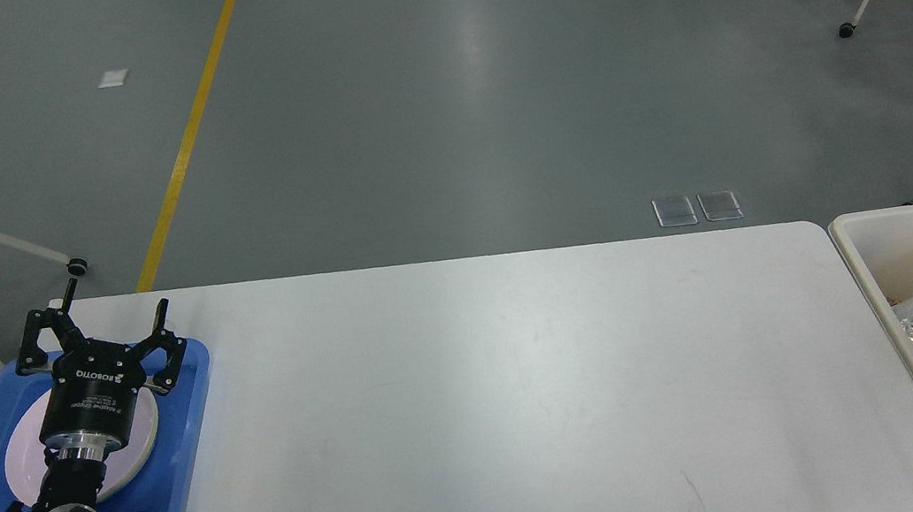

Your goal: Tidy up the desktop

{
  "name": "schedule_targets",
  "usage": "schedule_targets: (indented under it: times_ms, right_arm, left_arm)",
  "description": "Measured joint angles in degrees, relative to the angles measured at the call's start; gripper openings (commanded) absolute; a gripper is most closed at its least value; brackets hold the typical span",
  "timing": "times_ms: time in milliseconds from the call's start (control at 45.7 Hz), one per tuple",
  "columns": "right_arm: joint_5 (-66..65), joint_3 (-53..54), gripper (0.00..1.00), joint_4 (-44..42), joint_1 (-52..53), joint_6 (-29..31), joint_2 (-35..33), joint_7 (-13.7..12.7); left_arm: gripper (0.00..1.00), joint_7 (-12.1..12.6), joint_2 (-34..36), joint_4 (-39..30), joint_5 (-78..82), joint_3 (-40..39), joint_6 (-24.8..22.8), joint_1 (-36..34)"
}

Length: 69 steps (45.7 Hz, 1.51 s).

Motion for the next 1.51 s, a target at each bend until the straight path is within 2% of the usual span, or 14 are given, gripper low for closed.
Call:
schedule_targets:
  times_ms: [197,219,241,285,328,350,547,942,1160,1270,1292,1401,1511]
  right_arm:
    - [-0.01,0.92,0.0,-1.83,-4.88,-7.04,2.61,-0.05]
    - [-0.01,0.93,0.07,-1.86,-5.01,-7.36,2.75,-0.05]
    - [-0.01,0.94,0.2,-1.88,-5.12,-7.72,2.89,-0.05]
    - [0.0,0.95,0.51,-1.88,-5.22,-8.3,3.01,-0.05]
    - [0.01,0.96,0.86,-1.89,-5.27,-9.22,3.07,-0.03]
    - [0.02,0.96,1.0,-1.89,-5.28,-9.81,3.09,0.0]
    - [0.02,0.89,1.0,-1.37,-5.3,-15.13,3.53,0.2]
    - [0.02,2.21,1.0,-1.52,-4.91,-15.49,3.33,0.87]
    - [0.11,11.13,1.0,-1.77,-2.88,-15.4,1.81,1.84]
    - [0.11,20.06,1.0,-1.28,0.79,-15.38,-0.2,2.15]
    - [0.11,25.77,1.0,-1.18,2.3,-15.39,-0.63,2.15]
    - [0.01,40.82,1.0,0.14,5.41,-15.39,-1.05,2.15]
    - [-0.27,58.8,1.0,7.73,7.96,-15.4,-3.46,2.19]
  left_arm:
    - [0.96,0.0,0.0,0.0,0.0,0.0,0.0,0.0]
    - [0.96,0.0,0.0,0.0,0.0,0.0,0.0,0.0]
    - [0.96,0.0,0.0,0.0,0.0,0.0,0.0,0.0]
    - [0.96,0.0,-0.01,0.0,0.0,0.0,0.0,0.0]
    - [0.96,0.0,-0.01,0.0,0.0,0.0,0.0,0.0]
    - [0.96,0.0,-0.01,0.0,0.0,0.0,0.0,0.0]
    - [0.96,0.0,-0.01,0.0,0.0,0.0,0.0,0.0]
    - [0.96,0.01,-0.01,-0.02,0.0,0.01,0.0,0.0]
    - [0.96,0.01,-0.01,-0.04,0.0,0.01,0.0,0.0]
    - [0.96,0.01,-0.01,-0.04,0.0,0.01,0.0,0.0]
    - [0.96,0.01,-0.01,-0.04,0.0,0.01,0.0,0.0]
    - [0.96,0.01,-0.01,-0.04,0.0,0.01,0.0,0.0]
    - [0.96,0.01,-0.01,-0.04,0.0,0.01,0.0,0.0]
